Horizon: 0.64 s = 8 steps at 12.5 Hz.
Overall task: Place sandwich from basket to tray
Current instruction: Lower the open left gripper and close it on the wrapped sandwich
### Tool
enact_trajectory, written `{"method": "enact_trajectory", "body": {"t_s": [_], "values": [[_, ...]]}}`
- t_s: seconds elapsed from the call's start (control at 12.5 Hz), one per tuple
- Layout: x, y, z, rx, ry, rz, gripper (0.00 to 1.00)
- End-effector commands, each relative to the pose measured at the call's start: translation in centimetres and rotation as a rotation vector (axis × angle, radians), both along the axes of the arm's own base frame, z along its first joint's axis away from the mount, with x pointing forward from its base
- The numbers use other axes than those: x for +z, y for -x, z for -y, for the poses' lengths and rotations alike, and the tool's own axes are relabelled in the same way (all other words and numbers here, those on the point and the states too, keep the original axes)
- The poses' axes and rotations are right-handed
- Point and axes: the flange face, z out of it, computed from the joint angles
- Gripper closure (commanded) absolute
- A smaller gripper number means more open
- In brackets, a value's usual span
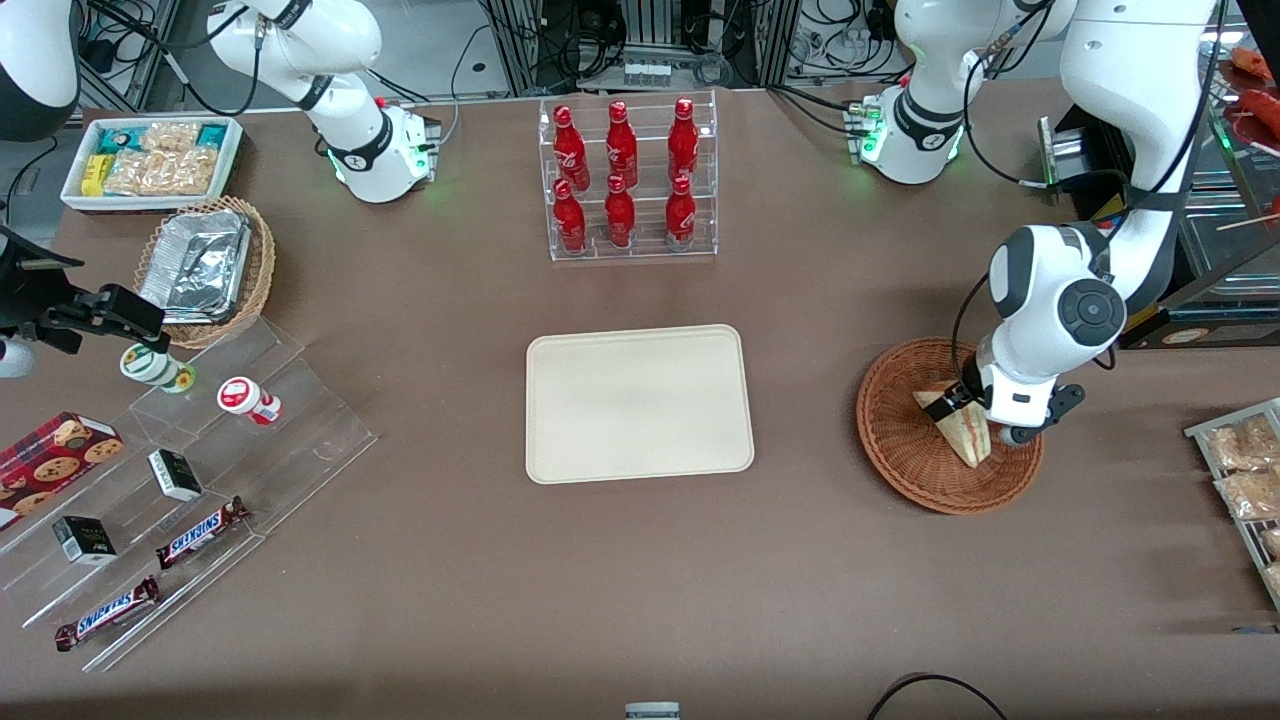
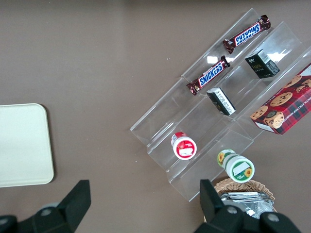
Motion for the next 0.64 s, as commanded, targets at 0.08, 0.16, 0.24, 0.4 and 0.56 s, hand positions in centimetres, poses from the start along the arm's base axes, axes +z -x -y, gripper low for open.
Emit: {"method": "enact_trajectory", "body": {"t_s": [0.08,0.16,0.24,0.4,0.56], "values": [[0.3,-0.2,-0.1,-0.004,-0.017,0.008,0.93],[0.5,-0.1,-0.1,-0.005,-0.018,0.005,1.00],[1.0,-0.1,-0.1,-0.005,-0.020,-0.003,1.00],[2.3,-0.1,-0.1,-0.010,-0.025,-0.013,1.00],[4.5,-0.3,0.1,-0.066,-0.030,-0.066,1.00]]}}
